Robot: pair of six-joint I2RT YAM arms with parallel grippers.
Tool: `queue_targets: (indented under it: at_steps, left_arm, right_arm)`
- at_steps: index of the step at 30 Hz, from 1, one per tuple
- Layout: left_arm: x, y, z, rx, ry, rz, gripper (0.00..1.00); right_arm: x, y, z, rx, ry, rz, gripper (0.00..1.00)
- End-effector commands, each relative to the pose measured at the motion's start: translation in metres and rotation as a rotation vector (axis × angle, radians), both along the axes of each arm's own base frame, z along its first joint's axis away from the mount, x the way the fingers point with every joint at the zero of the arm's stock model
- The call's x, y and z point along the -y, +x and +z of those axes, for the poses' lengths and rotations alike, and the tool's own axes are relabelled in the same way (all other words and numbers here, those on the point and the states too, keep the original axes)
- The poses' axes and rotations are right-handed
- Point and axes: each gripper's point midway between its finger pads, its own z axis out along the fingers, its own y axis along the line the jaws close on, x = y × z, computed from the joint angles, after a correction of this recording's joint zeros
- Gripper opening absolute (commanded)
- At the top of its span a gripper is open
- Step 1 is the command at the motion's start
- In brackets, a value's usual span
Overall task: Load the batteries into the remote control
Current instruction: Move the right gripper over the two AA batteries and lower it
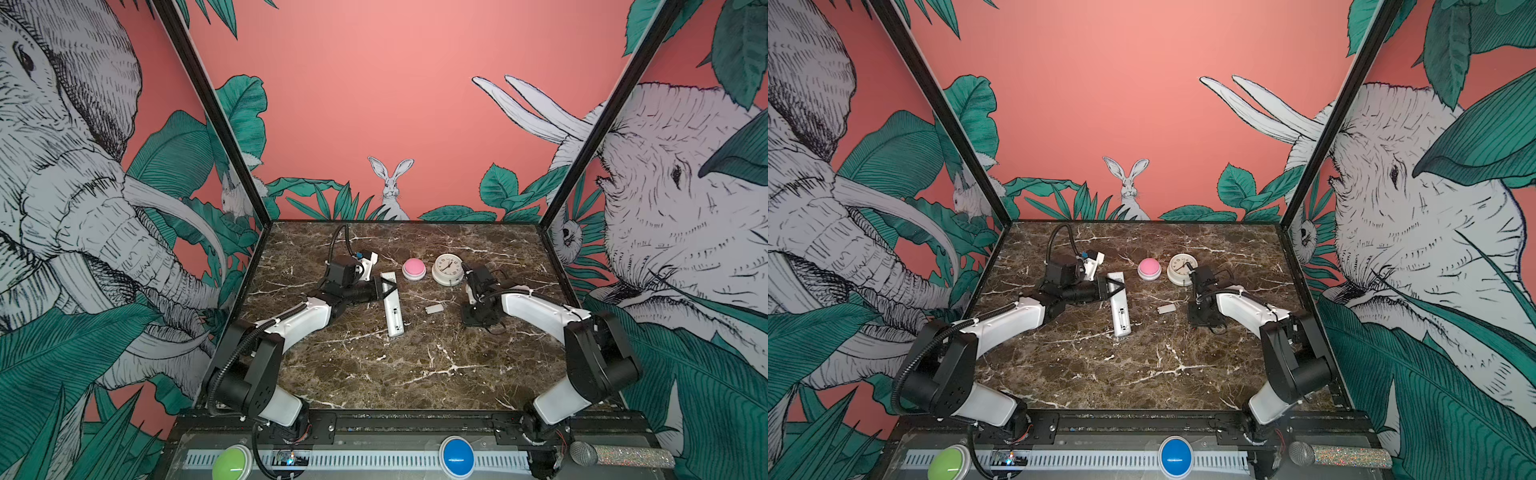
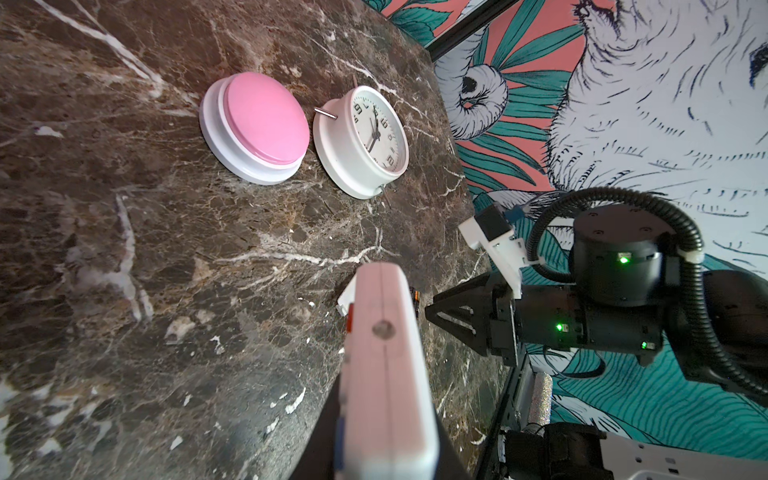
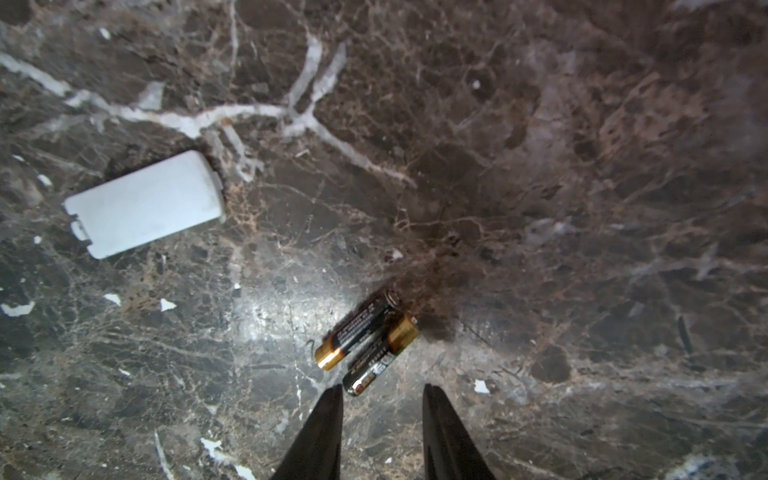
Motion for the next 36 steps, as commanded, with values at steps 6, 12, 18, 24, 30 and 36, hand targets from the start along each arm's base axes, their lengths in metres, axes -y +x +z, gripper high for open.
queue_targets:
  at_steps: [6, 12, 18, 24, 30, 36]
  left_arm:
    - [0.005, 0.000, 0.013, 0.035, -0.076, -0.018, 0.00]
    - [0.006, -0.001, 0.015, 0.042, -0.084, -0.026, 0.00]
    - [0.006, -0.002, 0.015, 0.042, -0.087, -0.026, 0.00]
    - [0.006, -0.004, 0.016, 0.045, -0.093, -0.029, 0.00]
    - [0.006, -0.003, 0.017, 0.045, -0.097, -0.030, 0.00]
    - [0.007, -0.003, 0.017, 0.044, -0.099, -0.032, 0.00]
  right_arm:
    - [0.004, 0.003, -0.009, -0.009, -0.016, -0.050, 0.34]
    - [0.007, 0.002, -0.013, -0.011, -0.025, -0.067, 0.33]
    - [0.006, 0.003, -0.016, -0.015, -0.021, -0.078, 0.32]
    - [0.008, 0.003, -0.019, -0.016, -0.036, -0.085, 0.32]
    - [0.011, 0.003, -0.022, -0.021, -0.048, -0.087, 0.31]
    - [0.012, 0.000, -0.028, -0.030, -0.057, -0.087, 0.30]
